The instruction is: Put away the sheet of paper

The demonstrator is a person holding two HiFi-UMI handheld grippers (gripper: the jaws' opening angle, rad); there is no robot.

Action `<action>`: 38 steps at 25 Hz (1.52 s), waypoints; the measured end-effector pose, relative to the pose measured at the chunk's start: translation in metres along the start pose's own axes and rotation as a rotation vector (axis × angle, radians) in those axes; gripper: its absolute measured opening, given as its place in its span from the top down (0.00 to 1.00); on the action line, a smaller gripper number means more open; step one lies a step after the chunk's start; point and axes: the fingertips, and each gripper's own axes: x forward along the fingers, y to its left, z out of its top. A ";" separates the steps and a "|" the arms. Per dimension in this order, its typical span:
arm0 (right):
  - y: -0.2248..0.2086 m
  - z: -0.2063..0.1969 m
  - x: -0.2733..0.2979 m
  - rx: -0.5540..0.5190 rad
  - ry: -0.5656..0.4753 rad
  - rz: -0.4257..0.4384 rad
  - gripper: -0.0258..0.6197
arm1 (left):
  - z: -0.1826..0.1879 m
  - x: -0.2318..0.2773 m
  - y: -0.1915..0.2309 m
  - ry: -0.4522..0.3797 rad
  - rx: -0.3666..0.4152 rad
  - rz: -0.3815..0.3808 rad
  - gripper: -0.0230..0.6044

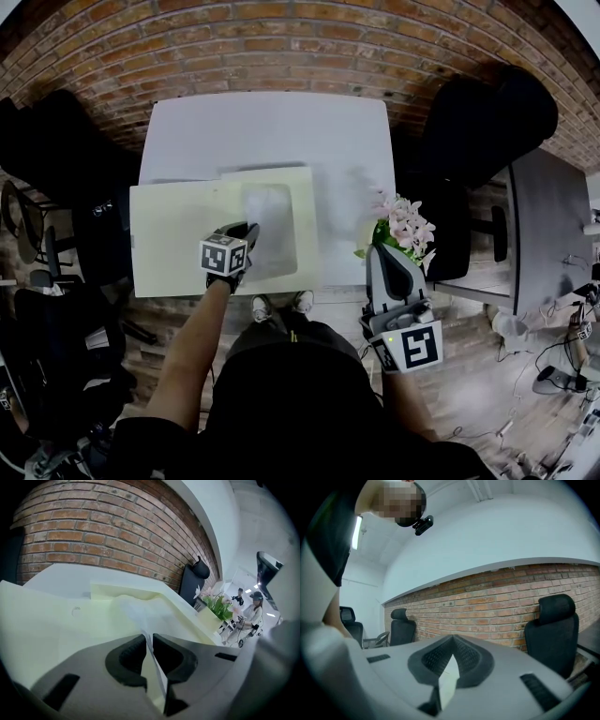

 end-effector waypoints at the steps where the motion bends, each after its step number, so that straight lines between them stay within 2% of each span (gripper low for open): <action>1: 0.001 0.000 0.001 0.000 -0.001 0.003 0.94 | 0.000 -0.001 0.000 0.004 0.000 0.000 0.91; 5: 0.004 0.002 0.004 0.000 -0.007 0.016 0.94 | -0.001 -0.007 0.005 0.012 0.011 0.024 0.90; 7: 0.005 0.002 0.005 0.002 -0.009 0.022 0.94 | 0.000 -0.011 0.009 0.020 0.018 0.055 0.64; 10: 0.011 0.004 0.006 0.005 -0.018 0.035 0.94 | -0.001 -0.019 0.016 0.030 0.056 0.095 0.54; 13: 0.019 0.008 0.008 0.015 -0.040 0.060 0.94 | 0.001 -0.027 0.020 0.020 0.085 0.117 0.50; 22: 0.040 0.008 0.013 -0.001 -0.044 0.111 0.94 | 0.009 -0.058 0.024 -0.035 0.091 0.131 0.52; 25: 0.049 0.011 0.013 -0.008 -0.053 0.127 0.94 | 0.015 -0.075 0.025 -0.067 0.098 0.143 0.69; 27: 0.055 0.013 0.012 -0.013 -0.056 0.135 0.94 | 0.020 -0.087 0.024 -0.094 0.097 0.141 0.85; 28: 0.058 0.014 0.012 -0.018 -0.054 0.140 0.94 | 0.023 -0.093 0.023 -0.111 0.096 0.138 0.89; 31: 0.065 0.017 0.013 -0.032 -0.053 0.152 0.94 | 0.040 -0.115 0.019 -0.181 0.101 0.138 0.91; 35: 0.069 0.019 0.012 -0.052 -0.055 0.155 0.94 | 0.067 -0.158 0.013 -0.316 0.112 0.174 0.91; 38: 0.069 0.022 0.013 -0.058 -0.055 0.143 0.94 | 0.082 -0.186 0.010 -0.383 0.134 0.196 0.91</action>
